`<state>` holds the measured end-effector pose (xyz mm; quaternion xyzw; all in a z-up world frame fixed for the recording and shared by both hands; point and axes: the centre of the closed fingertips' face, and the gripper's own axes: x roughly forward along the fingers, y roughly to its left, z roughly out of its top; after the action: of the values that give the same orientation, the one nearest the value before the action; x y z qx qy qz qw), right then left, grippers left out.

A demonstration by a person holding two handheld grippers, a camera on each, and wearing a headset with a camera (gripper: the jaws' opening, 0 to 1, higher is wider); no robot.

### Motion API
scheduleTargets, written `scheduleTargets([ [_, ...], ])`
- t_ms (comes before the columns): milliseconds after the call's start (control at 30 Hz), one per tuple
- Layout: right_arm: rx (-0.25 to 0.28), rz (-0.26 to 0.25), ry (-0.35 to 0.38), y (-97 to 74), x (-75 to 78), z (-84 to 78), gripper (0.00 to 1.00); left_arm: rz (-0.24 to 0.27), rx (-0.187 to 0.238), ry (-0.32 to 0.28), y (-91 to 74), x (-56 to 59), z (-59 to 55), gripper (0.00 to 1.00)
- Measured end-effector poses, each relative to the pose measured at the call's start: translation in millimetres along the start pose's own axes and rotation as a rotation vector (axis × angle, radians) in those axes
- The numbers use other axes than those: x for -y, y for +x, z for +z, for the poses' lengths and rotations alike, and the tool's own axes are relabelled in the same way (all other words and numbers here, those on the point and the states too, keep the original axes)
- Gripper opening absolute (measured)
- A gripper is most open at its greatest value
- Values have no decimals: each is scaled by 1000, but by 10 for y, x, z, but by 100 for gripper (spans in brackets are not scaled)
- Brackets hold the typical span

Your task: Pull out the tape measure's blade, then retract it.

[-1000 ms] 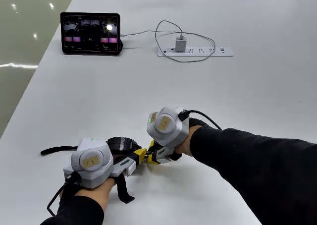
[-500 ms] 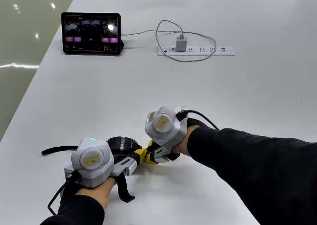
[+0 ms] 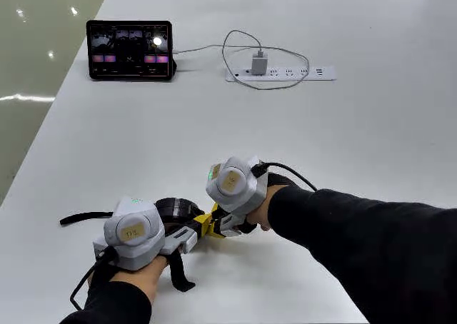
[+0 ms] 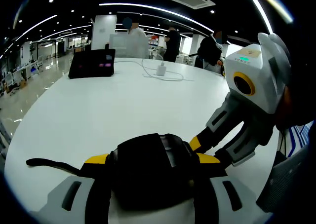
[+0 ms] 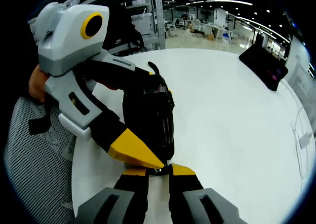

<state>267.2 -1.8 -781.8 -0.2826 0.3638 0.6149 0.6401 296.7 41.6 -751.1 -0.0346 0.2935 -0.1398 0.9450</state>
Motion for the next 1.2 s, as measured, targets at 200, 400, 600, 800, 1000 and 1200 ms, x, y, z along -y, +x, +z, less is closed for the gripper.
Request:
scheduleTargets([
  [200,-10,-19,-10,-2,-2,-8,12,3,3,3,1,-1,12,63],
  [400,-11,-30,-38,-43,-10,13,12,-20,-16,-15,14,2,19,64],
  [600,5,-25,-28,-99,-15,31,12,-40,-2,-46,-30,9,113,64],
  [800,23,-38,-44,-218,-24,53,12,-85,5,-20,-32,39,258,68],
  [1000,23,-53,-58,-348,-43,-45,13,-117,-4,-4,-78,36,247,75],
  [1200,64,-80,-20,-513,-21,-89,15,-144,-13,13,-127,-19,230,83],
])
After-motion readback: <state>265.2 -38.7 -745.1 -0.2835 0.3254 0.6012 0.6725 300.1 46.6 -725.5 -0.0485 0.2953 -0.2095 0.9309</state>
